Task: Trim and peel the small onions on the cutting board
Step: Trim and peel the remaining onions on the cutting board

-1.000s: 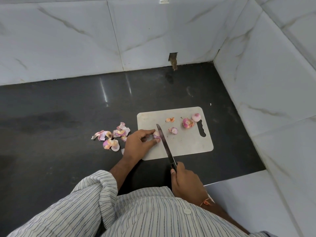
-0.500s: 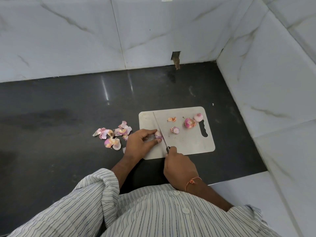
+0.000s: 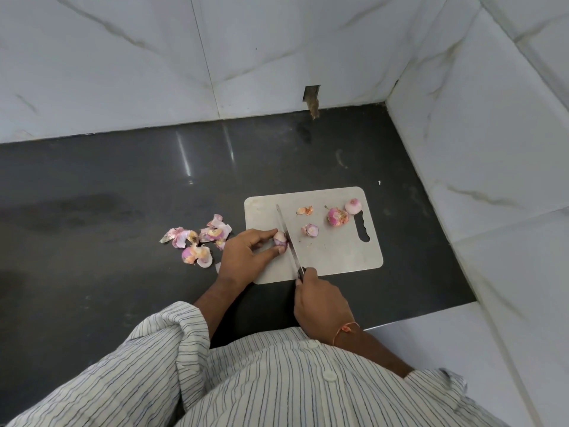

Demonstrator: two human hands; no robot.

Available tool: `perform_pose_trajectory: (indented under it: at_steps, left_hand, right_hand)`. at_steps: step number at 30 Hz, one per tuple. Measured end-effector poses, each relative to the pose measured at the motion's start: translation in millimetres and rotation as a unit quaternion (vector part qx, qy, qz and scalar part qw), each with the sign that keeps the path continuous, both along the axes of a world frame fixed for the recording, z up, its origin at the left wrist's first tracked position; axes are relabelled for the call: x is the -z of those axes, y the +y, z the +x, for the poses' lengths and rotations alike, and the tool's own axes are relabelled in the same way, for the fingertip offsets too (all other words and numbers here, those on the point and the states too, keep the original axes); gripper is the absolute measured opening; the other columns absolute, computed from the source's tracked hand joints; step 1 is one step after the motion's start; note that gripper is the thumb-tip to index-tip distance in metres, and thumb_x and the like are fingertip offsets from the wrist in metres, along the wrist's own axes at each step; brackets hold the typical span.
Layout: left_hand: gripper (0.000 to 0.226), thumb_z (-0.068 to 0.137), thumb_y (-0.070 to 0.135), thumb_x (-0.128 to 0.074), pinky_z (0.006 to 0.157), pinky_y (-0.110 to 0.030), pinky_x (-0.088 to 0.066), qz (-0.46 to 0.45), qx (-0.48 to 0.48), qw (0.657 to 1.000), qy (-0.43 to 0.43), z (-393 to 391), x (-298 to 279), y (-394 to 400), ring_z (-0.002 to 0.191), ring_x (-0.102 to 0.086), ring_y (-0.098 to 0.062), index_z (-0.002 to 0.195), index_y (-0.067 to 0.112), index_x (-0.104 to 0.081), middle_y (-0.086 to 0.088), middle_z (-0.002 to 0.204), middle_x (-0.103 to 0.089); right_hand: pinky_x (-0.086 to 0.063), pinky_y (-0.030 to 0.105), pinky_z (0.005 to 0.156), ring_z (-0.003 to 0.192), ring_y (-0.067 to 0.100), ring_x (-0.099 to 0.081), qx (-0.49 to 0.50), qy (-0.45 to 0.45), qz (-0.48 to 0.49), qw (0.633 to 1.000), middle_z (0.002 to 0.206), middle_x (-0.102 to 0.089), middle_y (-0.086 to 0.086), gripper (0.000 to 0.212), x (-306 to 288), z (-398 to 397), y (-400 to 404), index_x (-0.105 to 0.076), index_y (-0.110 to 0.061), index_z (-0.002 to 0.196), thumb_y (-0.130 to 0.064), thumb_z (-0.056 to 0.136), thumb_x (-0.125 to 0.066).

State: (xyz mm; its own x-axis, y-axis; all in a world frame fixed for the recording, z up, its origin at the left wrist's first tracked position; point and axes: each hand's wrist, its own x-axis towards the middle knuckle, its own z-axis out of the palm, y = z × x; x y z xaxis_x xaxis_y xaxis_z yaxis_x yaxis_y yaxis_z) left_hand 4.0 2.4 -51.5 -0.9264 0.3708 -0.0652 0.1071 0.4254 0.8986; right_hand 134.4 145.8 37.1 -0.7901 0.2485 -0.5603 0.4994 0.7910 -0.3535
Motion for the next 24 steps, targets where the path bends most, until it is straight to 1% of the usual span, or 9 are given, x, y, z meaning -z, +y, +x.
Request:
perform_pose_trajectory:
  at_steps: [3, 6, 8, 11, 15, 18, 20, 22, 24]
  left_hand:
    - [0.042, 0.085, 0.033, -0.091, 0.094, -0.027, -0.059, 0.000, 0.004, 1.000, -0.008, 1.3, -0.9, -0.3, 0.108, -0.071, -0.005, 0.126, 0.028, -0.080, 0.019, 0.115, -0.078]
    - [0.042, 0.085, 0.033, -0.091, 0.094, -0.027, -0.060, 0.006, 0.003, 1.000, -0.012, -0.3, -0.8, -0.8, 0.107, -0.072, -0.006, 0.126, 0.029, -0.081, 0.020, 0.115, -0.078]
    - [0.043, 0.084, 0.032, -0.092, 0.093, -0.024, -0.059, 0.003, 0.001, 1.000, -0.015, -0.3, -2.2, 0.0, 0.105, -0.072, -0.005, 0.125, 0.028, -0.080, 0.020, 0.114, -0.078]
    - [0.044, 0.083, 0.031, -0.092, 0.090, -0.019, -0.057, 0.004, -0.004, 1.000, -0.020, -0.7, -4.2, 0.4, 0.101, -0.070, -0.003, 0.125, 0.026, -0.080, 0.022, 0.111, -0.076]
    - [0.046, 0.081, 0.031, -0.094, 0.086, -0.015, -0.055, 0.001, -0.006, 1.000, -0.013, -1.3, -3.0, 1.5, 0.096, -0.069, -0.001, 0.124, 0.024, -0.081, 0.024, 0.107, -0.075]
    - [0.046, 0.080, 0.030, -0.095, 0.084, -0.012, -0.053, 0.004, -0.007, 1.000, -0.010, -1.7, -2.1, 1.2, 0.096, -0.069, 0.000, 0.123, 0.021, -0.081, 0.022, 0.107, -0.076]
    - [0.046, 0.081, 0.029, -0.095, 0.083, -0.010, -0.051, 0.007, -0.008, 1.000, -0.009, -0.6, -2.3, 1.7, 0.094, -0.068, 0.003, 0.123, 0.020, -0.081, 0.020, 0.107, -0.076]
    - [0.046, 0.081, 0.030, -0.094, 0.082, -0.008, -0.050, 0.005, -0.009, 1.000, -0.006, 0.0, -2.8, 1.9, 0.093, -0.066, 0.005, 0.124, 0.020, -0.081, 0.020, 0.107, -0.076]
    - [0.045, 0.081, 0.030, -0.094, 0.082, -0.009, -0.050, 0.006, -0.013, 1.000, -0.008, -0.3, -2.0, 2.6, 0.093, -0.067, 0.003, 0.124, 0.020, -0.081, 0.019, 0.106, -0.076]
  right_hand:
    - [-0.047, 0.038, 0.069, 0.075, 0.020, -0.058, -0.005, 0.011, 0.009, 1.000, 0.089, -0.059, -0.003, 0.017, 2.3, 11.1, 6.6, -0.037, -0.023, 0.108, -0.039, 0.113, -0.032]
    - [-0.054, 0.040, 0.073, 0.080, 0.022, -0.066, 0.005, 0.026, 0.008, 1.000, 0.089, -0.061, -0.004, 0.024, -0.4, 15.9, 8.9, -0.043, -0.021, 0.118, -0.040, 0.113, -0.031]
    - [-0.052, 0.039, 0.072, 0.082, 0.023, -0.067, 0.011, 0.040, 0.006, 0.999, 0.089, -0.060, -0.004, 0.025, -2.4, 13.9, 10.0, -0.044, -0.020, 0.121, -0.040, 0.113, -0.031]
    - [-0.046, 0.035, 0.067, 0.075, 0.018, -0.061, 0.002, 0.042, 0.001, 0.999, 0.088, -0.059, -0.005, 0.024, -4.5, 10.3, 7.5, -0.044, -0.020, 0.119, -0.041, 0.113, -0.032]
    - [-0.053, 0.041, 0.071, 0.082, 0.022, -0.067, -0.008, 0.032, -0.003, 0.999, 0.089, -0.061, -0.003, 0.022, -5.3, 9.4, 3.3, -0.043, -0.021, 0.116, -0.040, 0.113, -0.032]
    - [-0.049, 0.036, 0.067, 0.078, 0.019, -0.064, -0.012, 0.024, -0.004, 1.000, 0.087, -0.060, -0.005, 0.018, -5.8, 8.4, 5.0, -0.040, -0.023, 0.111, -0.040, 0.113, -0.032]
    - [-0.049, 0.035, 0.066, 0.076, 0.017, -0.063, -0.017, 0.027, -0.003, 0.999, 0.087, -0.062, -0.004, 0.018, -6.3, 4.0, 6.1, -0.039, -0.024, 0.109, -0.040, 0.113, -0.033]
    - [-0.048, 0.036, 0.066, 0.076, 0.018, -0.063, -0.027, 0.035, 0.005, 0.999, 0.089, -0.064, -0.001, 0.018, -7.0, -5.5, 6.0, -0.041, -0.022, 0.109, -0.038, 0.113, -0.033]
    - [-0.046, 0.037, 0.066, 0.076, 0.022, -0.061, -0.034, 0.040, 0.016, 0.998, 0.088, -0.062, 0.001, 0.017, -6.8, -16.5, 4.9, -0.039, -0.021, 0.107, -0.036, 0.113, -0.033]
